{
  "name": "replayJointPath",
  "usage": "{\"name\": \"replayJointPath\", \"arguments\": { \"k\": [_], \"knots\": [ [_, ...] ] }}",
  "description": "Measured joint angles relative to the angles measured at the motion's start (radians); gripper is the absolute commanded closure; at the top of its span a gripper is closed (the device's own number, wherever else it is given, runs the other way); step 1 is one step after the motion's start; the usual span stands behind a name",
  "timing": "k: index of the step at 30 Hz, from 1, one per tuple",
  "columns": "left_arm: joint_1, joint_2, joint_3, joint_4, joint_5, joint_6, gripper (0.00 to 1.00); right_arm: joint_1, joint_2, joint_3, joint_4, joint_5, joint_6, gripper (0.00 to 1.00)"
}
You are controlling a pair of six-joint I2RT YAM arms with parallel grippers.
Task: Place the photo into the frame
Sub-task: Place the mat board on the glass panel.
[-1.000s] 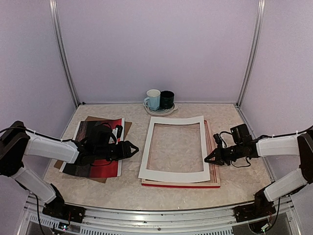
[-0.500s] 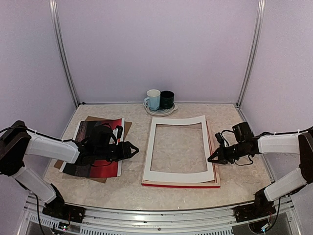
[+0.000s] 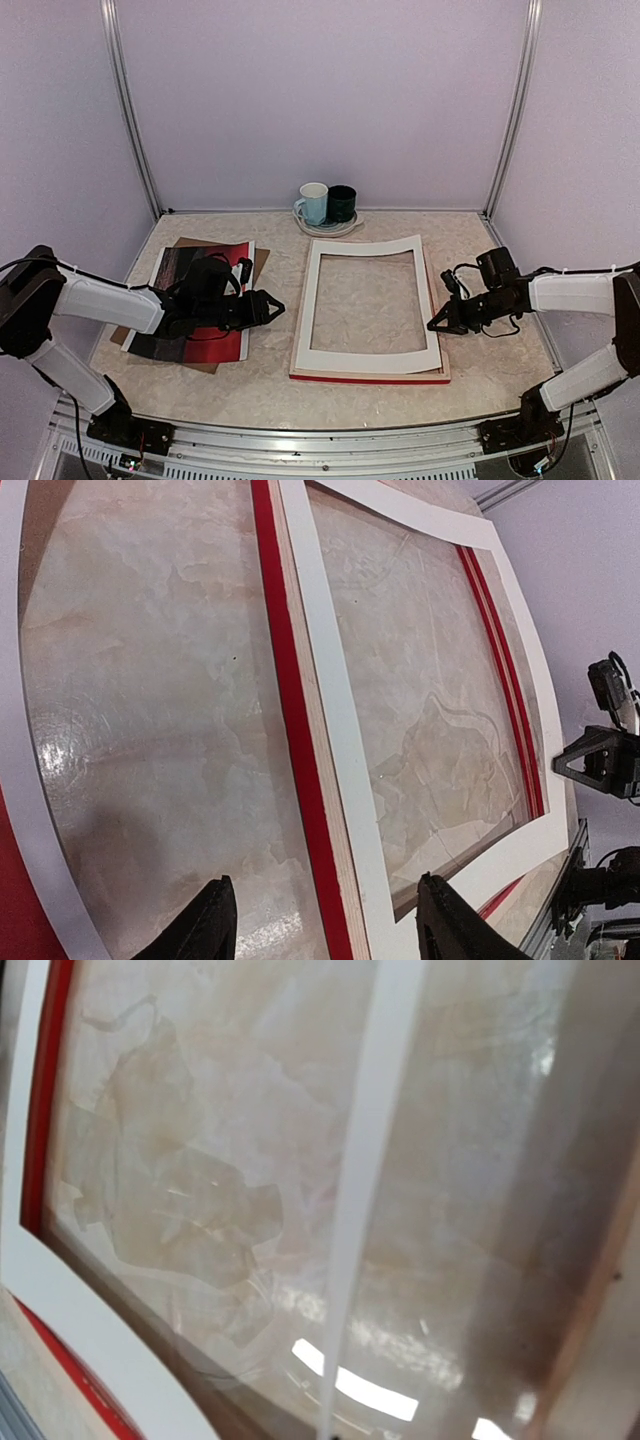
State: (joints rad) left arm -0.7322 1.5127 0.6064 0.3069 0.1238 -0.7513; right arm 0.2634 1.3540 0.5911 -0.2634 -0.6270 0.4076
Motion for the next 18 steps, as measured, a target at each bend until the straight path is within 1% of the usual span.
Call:
{"name": "replayJointPath", "arguments": {
  "k": [18],
  "knots": [
    [-0.001,0.0,0.0,0.0,0.0,0.0,0.39,-0.011,-0.014,0.001,-0.028,0.02,-0.021,1.0]
  ]
}}
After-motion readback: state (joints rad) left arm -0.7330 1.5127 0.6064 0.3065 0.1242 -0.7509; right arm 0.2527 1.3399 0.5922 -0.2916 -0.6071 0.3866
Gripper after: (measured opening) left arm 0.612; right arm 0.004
